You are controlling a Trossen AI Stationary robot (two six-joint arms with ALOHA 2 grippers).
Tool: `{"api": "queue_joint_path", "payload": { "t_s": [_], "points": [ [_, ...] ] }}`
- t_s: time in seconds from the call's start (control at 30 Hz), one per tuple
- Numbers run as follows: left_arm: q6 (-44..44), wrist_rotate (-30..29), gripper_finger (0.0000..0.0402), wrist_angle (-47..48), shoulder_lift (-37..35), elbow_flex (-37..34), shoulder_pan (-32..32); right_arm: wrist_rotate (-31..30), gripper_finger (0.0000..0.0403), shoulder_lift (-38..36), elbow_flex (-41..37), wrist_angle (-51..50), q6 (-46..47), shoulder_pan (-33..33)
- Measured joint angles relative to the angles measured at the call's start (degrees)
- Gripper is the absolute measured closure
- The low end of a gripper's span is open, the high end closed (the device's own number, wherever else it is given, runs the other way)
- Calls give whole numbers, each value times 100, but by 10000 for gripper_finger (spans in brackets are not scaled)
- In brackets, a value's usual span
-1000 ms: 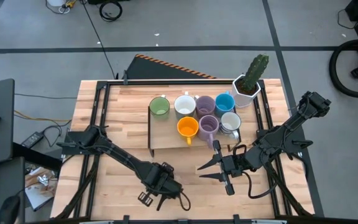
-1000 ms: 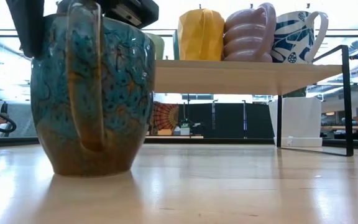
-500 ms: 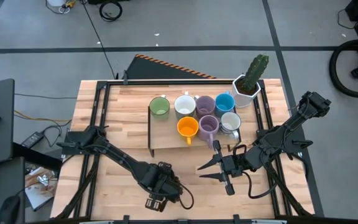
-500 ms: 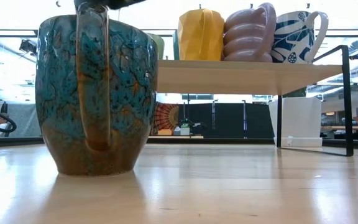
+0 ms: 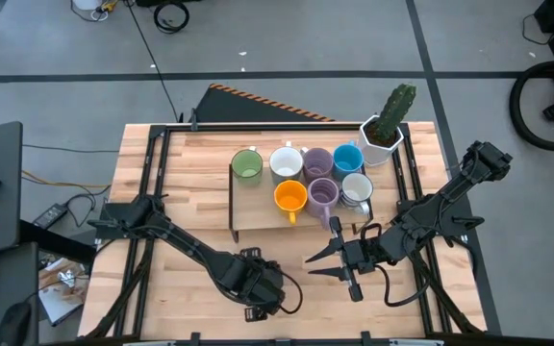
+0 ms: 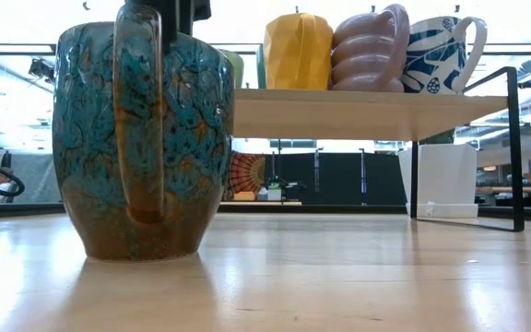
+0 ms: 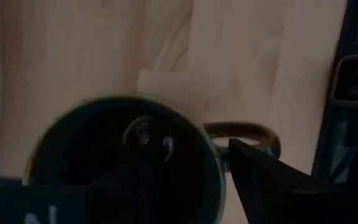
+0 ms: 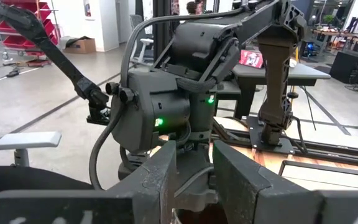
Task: Place coffee mugs
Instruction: Put the brown cup on the shelf aligned with the other green cup
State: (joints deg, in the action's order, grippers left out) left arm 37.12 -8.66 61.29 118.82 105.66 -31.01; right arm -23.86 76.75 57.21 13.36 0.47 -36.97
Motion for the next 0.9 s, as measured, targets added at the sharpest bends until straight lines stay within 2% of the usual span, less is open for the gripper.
{"api": "queue_joint_path", "payload": {
  "t_s": [0.1,0.47,0.9],
  "points": [
    [122,-12,218,-316,0,-88,5,0,291,0,-1,7,0,0],
    [92,139,224,-250,73,-111,9,0,291,0,0,26,2,-2],
    [-470,181,313,-128,97,-118,18,2,291,2,-1,26,2,-4]
  ]
}}
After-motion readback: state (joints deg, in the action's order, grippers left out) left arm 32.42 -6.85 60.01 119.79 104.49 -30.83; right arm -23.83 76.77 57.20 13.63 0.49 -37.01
